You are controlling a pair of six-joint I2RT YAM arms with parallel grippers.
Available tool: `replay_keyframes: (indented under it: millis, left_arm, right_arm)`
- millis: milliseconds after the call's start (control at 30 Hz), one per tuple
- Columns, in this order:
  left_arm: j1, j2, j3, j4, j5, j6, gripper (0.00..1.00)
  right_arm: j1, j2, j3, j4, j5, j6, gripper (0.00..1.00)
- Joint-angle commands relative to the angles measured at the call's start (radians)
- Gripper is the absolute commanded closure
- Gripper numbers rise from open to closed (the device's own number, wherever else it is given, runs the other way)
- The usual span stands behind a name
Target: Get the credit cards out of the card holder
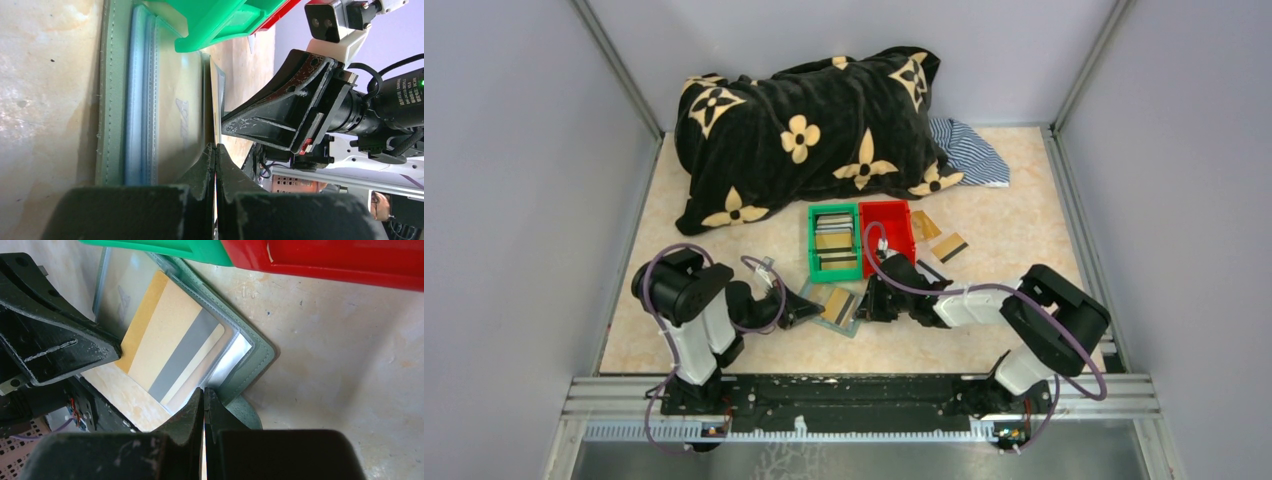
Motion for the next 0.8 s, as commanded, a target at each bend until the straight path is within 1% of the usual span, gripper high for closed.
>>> replay_keyframes:
  millis: [0,100,233,333,600,767]
  left_arm:
    - [0.01,0.001,-0.155,0.24,-0.005,0.028,1.0]
    - [0.009,0.027,-0.14,0.24,-0.001,0.026,1.0]
    - [0.01,0.043,-0.125,0.24,0.002,0.026,1.0]
    - [0.01,0.046,-0.12,0.239,0.004,0.022,1.0]
    - [0.008,0.069,-0.113,0.239,-0.002,0.037,1.0]
    - [0.01,0.036,-0.147,0.24,-0.017,0.039,1.0]
  right_arm:
    - [-0.012,0.057,-0.044,-0.175,0.089,-0.064,1.0]
    - [-0.006,0.032,-0.017,-0.211,0.1,-0.087,1.0]
    - [0.04,-0.021,0.052,-0.306,0.17,-0.114,1.0]
    - [0.069,-0.046,0.102,-0.339,0.198,-0.119,1.0]
    - [0.101,-0.023,0.178,-0.335,0.198,-0.138,1.0]
    - [0.093,-0.022,0.171,-0.362,0.217,-0.14,1.0]
